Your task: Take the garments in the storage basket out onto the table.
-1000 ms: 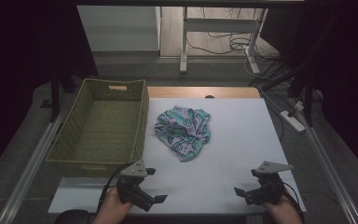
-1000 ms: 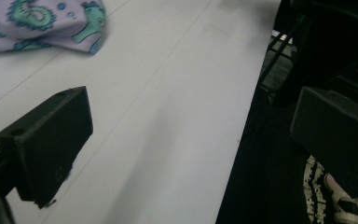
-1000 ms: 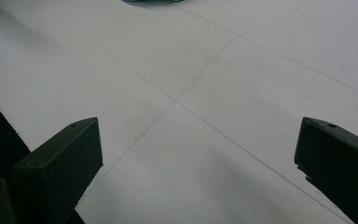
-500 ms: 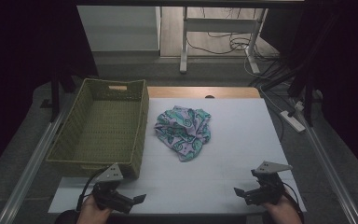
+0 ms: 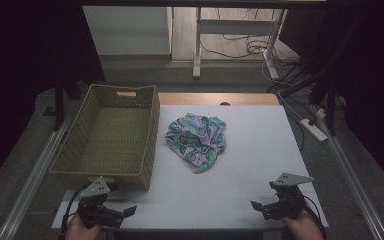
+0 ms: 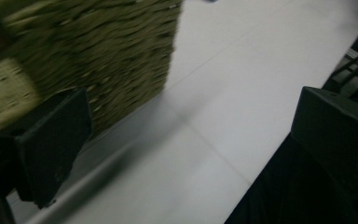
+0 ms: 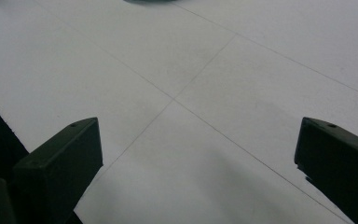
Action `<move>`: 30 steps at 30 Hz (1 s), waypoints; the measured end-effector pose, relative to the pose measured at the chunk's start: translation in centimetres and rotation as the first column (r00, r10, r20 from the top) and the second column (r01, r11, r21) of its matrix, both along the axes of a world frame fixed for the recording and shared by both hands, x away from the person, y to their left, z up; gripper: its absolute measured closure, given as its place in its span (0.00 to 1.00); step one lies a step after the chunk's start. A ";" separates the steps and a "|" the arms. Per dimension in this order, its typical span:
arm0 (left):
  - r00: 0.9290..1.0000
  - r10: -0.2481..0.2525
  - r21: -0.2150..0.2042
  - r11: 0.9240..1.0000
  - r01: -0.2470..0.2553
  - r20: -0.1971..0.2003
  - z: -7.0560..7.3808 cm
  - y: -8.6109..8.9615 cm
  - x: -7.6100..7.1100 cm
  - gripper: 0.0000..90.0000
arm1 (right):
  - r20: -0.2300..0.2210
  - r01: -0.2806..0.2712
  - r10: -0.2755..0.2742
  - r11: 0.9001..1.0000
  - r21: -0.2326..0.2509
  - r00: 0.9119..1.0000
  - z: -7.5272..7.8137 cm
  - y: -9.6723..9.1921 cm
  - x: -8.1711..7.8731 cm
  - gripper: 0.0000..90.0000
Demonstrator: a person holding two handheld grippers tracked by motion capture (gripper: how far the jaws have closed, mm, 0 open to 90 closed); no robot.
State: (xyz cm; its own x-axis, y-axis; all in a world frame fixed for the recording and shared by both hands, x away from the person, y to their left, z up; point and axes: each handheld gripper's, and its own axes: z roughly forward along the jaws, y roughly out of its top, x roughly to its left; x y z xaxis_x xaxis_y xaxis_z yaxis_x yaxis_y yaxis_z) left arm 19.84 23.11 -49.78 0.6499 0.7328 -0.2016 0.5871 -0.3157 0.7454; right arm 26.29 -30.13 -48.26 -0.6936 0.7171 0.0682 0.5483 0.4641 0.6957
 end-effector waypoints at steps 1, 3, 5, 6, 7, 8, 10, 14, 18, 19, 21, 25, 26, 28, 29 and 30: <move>1.000 0.009 0.001 1.000 -0.009 -0.001 0.0 0.3 0.0 0.00 | 0.001 0.001 -0.001 1.000 0.000 1.000 0.0 0.0 0.0 0.01; 1.000 0.023 -0.012 1.000 -0.023 -0.001 -0.1 0.9 -0.1 0.00 | 0.002 0.008 -0.008 1.000 -0.004 1.000 0.0 0.0 0.0 0.01; 0.999 0.039 -0.017 0.999 -0.039 0.000 -0.1 1.4 -0.2 0.00 | 0.002 0.012 -0.012 1.000 -0.002 1.000 0.0 -0.1 0.0 0.01; 0.999 0.049 -0.007 0.999 -0.049 0.001 -0.1 1.7 -0.2 0.00 | 0.002 0.013 -0.013 1.000 0.000 1.000 0.0 -0.1 0.0 0.01; 0.999 0.053 -0.006 0.999 -0.053 -0.002 -0.1 1.8 -0.2 0.00 | 0.002 0.015 -0.015 1.000 0.001 1.000 0.0 -0.1 0.0 0.01; 0.999 0.052 -0.013 0.999 -0.052 -0.005 -0.2 2.0 -0.2 0.00 | 0.002 0.014 -0.014 1.000 0.001 1.000 0.0 -0.1 0.0 0.01; 0.998 0.055 -0.012 0.998 -0.056 -0.011 -0.2 2.2 -0.1 0.00 | 0.003 0.014 -0.014 1.000 0.000 1.000 0.0 -0.1 0.0 0.01; 0.998 0.064 -0.015 0.998 -0.064 -0.019 -0.2 2.8 -0.1 0.00 | 0.003 0.010 -0.010 1.000 0.001 1.000 0.0 -0.1 0.0 0.01; 0.997 0.077 -0.004 0.997 -0.077 -0.027 -0.3 3.3 -0.2 0.00 | 0.002 0.009 -0.009 1.000 0.003 1.000 0.0 -0.1 0.0 0.01; 0.996 0.080 -0.001 0.997 -0.080 -0.027 -0.3 3.5 -0.2 0.00 | 0.002 0.008 -0.008 1.000 0.002 1.000 0.0 -0.1 0.0 0.01; 0.996 0.087 0.007 0.996 -0.086 -0.027 -0.4 3.7 -0.2 0.00 | 0.002 0.009 -0.009 1.000 0.003 1.000 0.0 -0.1 0.0 0.01; 0.995 0.090 0.008 0.996 -0.090 -0.031 -0.4 4.2 -0.2 0.00 | 0.000 0.009 -0.009 1.000 0.008 1.000 0.0 -0.1 0.0 0.01; 0.996 0.088 0.014 0.996 -0.088 -0.034 -0.5 4.3 -0.3 0.00 | 0.002 0.009 -0.009 1.000 0.007 1.000 0.0 -0.1 0.0 0.01; 0.996 0.085 0.031 0.996 -0.083 -0.041 -0.5 4.3 -0.3 0.00 | 0.003 0.010 -0.010 1.000 0.007 1.000 0.0 -0.1 0.0 0.01; 0.996 0.081 0.035 0.996 -0.079 -0.046 -0.5 4.4 -0.3 0.00 | 0.002 0.011 -0.011 1.000 0.008 1.000 0.0 -0.1 0.0 0.01; 0.996 0.077 0.035 0.997 -0.075 -0.049 -0.5 4.4 -0.3 0.00 | 0.002 0.012 -0.012 1.000 0.006 1.000 0.1 -0.1 0.0 0.01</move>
State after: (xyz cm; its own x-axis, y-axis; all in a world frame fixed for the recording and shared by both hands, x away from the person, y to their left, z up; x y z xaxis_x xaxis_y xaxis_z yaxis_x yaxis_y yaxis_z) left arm 19.49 27.52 -50.32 0.5817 0.7866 -0.2072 0.6469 -0.2929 0.7041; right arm 26.30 -30.26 -48.20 -0.6854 0.7247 0.0710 0.5521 0.4537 0.6995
